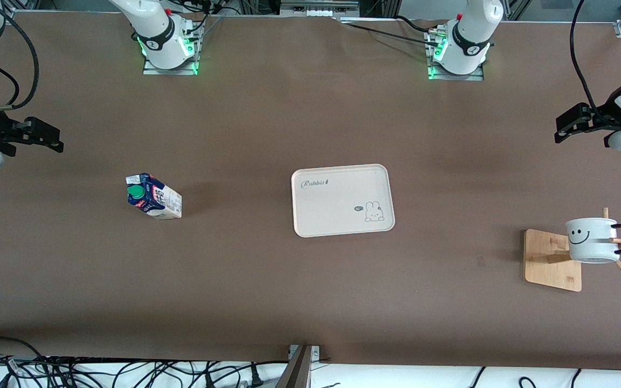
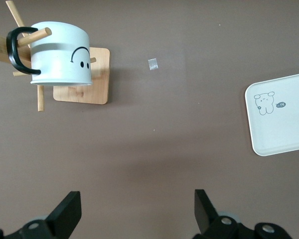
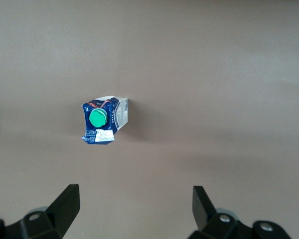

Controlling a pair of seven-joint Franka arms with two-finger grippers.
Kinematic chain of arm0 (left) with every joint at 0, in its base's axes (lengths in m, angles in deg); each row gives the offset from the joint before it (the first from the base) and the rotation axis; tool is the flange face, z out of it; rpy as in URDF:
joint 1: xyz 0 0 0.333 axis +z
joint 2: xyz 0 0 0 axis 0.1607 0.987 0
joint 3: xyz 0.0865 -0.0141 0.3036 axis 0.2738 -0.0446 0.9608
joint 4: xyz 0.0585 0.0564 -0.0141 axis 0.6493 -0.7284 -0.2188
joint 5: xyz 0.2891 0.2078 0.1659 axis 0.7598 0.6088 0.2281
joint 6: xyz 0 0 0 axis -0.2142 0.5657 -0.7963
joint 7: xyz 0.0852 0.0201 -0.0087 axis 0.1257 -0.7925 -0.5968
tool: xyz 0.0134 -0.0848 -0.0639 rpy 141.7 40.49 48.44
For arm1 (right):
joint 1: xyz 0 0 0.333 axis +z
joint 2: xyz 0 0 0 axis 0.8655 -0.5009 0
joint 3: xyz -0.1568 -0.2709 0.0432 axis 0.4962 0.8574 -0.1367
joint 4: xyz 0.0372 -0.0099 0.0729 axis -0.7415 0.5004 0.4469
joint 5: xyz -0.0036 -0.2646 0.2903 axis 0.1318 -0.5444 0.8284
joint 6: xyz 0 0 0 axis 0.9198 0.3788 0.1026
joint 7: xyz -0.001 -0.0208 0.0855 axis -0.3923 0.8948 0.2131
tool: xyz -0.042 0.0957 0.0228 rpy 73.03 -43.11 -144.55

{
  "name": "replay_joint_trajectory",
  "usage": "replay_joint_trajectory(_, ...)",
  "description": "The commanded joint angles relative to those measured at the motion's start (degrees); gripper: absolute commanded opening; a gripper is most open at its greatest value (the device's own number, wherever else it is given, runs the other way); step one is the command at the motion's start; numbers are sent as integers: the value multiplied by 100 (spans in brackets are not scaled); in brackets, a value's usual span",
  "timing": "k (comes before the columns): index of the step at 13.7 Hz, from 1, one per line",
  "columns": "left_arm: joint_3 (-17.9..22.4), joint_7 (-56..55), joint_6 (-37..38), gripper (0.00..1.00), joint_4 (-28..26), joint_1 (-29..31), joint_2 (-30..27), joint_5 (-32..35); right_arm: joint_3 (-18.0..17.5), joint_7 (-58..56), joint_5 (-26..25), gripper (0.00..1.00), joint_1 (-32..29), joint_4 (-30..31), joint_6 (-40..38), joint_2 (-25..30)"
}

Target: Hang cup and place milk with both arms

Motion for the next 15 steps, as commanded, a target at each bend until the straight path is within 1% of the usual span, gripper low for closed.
replay_joint_trajectory(1,-285,-107,-10,100,-19,231,-61,-46,-41,-27,-23,100,-35,-15,-58,52)
replay_joint_trajectory(4,-207,-11,-18,100,-19,232,-52,-55,-41,-27,-23,100,-35,-15,-58,43)
replay_joint_trajectory(13,-242,-63,-10,100,7,197,-26,-64,-41,-1,-23,100,-35,-15,-58,43)
replay_joint_trajectory(15,-242,-63,-1,100,103,205,53,-73,-41,26,-14,100,-35,-15,-50,43)
